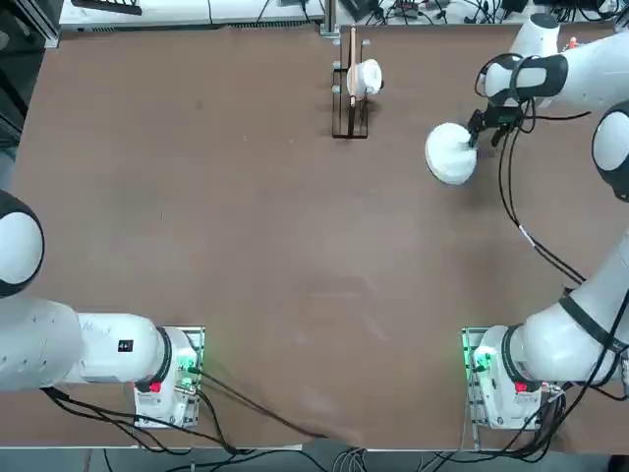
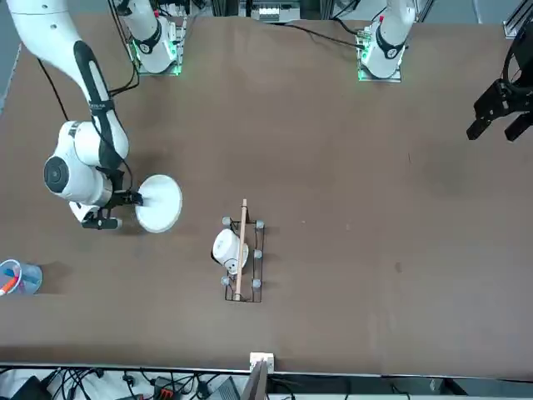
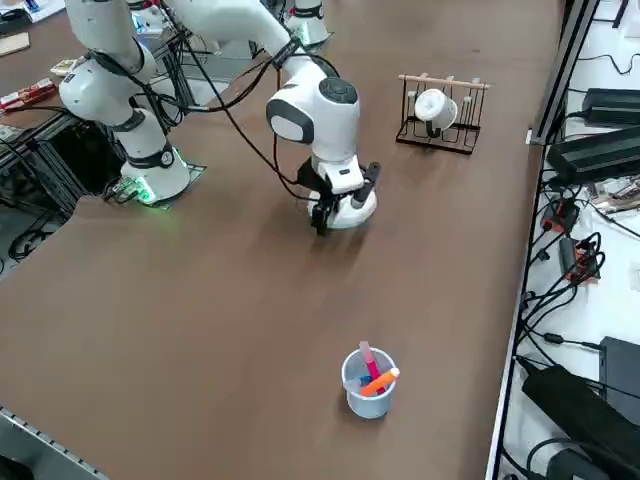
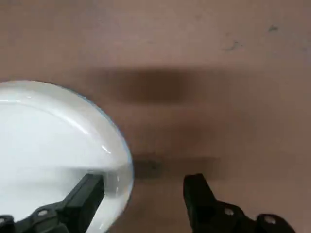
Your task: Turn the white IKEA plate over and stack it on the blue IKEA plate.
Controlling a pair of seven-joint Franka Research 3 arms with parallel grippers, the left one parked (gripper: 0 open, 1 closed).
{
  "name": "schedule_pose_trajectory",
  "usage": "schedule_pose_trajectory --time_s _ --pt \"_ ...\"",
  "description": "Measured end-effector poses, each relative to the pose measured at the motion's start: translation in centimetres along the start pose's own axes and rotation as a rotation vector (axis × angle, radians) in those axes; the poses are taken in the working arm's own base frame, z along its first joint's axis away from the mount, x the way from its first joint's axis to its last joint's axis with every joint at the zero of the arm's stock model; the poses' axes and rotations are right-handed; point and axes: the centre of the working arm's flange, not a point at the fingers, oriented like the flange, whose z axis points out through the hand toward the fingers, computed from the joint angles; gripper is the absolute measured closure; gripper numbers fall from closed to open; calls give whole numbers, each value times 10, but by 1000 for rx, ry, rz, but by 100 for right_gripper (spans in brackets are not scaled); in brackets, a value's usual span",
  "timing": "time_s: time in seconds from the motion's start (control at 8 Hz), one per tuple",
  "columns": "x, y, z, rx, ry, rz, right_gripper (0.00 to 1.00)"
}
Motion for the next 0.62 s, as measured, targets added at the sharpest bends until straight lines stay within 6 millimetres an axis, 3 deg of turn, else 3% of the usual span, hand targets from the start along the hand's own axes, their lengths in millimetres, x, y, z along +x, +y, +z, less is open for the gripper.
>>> schedule_pose_trajectory --time_s 0.38,0.5,0.62 --pt "4 15 -7 -12 15 -8 0" --pt "12 15 -26 -11 16 -10 0" --pt "20 14 -60 -1 -4 -7 0"
